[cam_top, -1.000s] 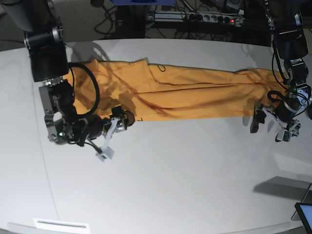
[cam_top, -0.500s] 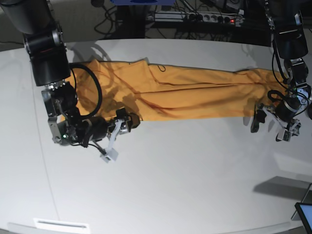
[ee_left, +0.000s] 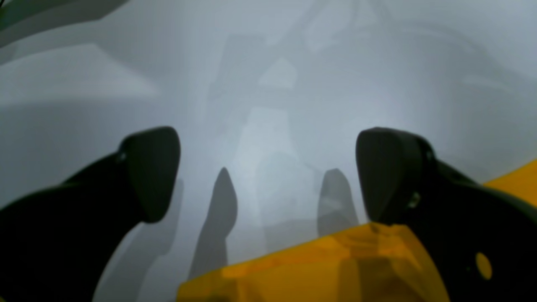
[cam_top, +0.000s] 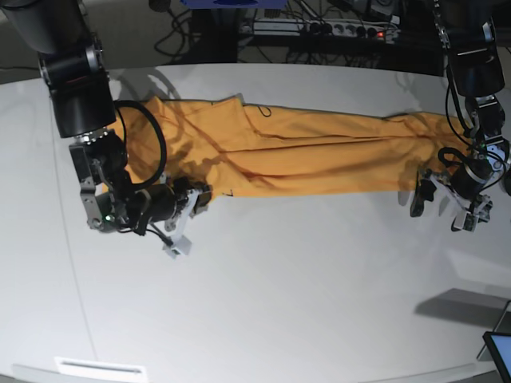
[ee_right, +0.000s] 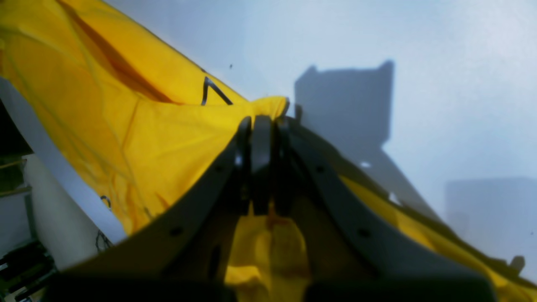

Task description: Fold the T-shirt properly

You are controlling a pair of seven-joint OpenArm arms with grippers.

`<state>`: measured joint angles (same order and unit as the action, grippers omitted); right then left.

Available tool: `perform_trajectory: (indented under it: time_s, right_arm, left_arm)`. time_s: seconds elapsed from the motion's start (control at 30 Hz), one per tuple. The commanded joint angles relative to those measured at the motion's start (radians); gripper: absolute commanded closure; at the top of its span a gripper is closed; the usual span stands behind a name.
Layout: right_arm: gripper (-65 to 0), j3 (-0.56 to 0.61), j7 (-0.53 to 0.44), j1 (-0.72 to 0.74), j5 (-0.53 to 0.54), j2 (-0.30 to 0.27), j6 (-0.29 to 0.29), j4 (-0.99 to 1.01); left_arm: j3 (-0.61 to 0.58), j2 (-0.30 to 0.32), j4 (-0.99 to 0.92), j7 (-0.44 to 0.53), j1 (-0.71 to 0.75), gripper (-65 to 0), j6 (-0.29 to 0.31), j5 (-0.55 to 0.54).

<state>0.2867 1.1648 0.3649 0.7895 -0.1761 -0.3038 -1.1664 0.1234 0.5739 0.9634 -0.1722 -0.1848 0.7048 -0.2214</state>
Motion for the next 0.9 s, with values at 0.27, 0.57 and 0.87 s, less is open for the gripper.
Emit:
perform_trajectory:
  time_s: [0.27,0.57,0.87]
  right_arm:
    - [-0.7,-0.010,0.086,0.001,0.005,-0.003,0.004,-0.228]
    - [-0.7,-0.083,0.143,-0.063,0.005,-0.001,0.005,-0.355]
    - [-1.0,-0.077,0.137,-0.063,0.003,-0.001,0.005,-0.360]
  left_arm:
    - [0.006,0.027,0.015,0.026,-0.018,-65.0,-0.007,-0.016]
    - [0.006,0.025,0.015,0.026,-0.022,-65.0,-0.007,-0.016]
    - [0.006,0.024,0.015,0.026,-0.020,-65.0,-0.007,-0.016]
